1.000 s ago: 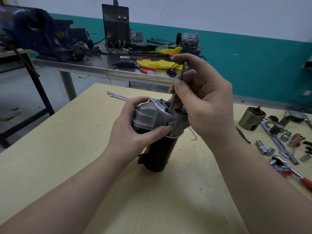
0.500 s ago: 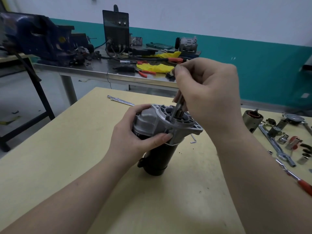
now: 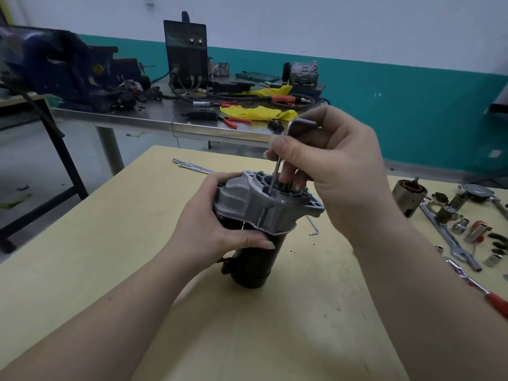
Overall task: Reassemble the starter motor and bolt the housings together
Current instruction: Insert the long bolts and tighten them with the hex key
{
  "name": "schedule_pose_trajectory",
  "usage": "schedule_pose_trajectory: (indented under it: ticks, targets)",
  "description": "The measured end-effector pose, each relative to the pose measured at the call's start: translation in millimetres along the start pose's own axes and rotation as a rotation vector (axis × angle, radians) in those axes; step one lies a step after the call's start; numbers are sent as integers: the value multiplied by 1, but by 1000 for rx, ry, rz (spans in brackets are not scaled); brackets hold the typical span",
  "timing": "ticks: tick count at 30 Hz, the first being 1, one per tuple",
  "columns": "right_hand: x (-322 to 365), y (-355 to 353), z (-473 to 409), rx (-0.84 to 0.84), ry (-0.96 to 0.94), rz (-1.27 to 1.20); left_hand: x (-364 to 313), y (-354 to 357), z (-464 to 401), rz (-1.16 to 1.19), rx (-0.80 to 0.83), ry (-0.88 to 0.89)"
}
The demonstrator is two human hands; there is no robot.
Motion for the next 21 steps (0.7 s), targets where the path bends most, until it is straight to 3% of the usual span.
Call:
schedule_pose_trajectory:
  ticks: [9,12,17,21]
  targets:
    - [-2,15,4,-46,-233,310,2,1,-1,-52,-4,-7]
    - [9,9,0,-10,-198,231,2,1,0,-63,4,2]
    - [10,2,-9,-127,-43,204,0,3,0,-89,4,1]
    - [8,1,-10,-31,121,-123,1,4,1,-81,4,7]
Point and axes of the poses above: each hand's wrist, its own z-axis away from the middle knuckle, its own y-axis out of the palm, x = y × z, the point moved 3 cm from there along -z, towards the middle knuckle, and after that the axes turned 14 degrees about x, right-handed, at the moved point
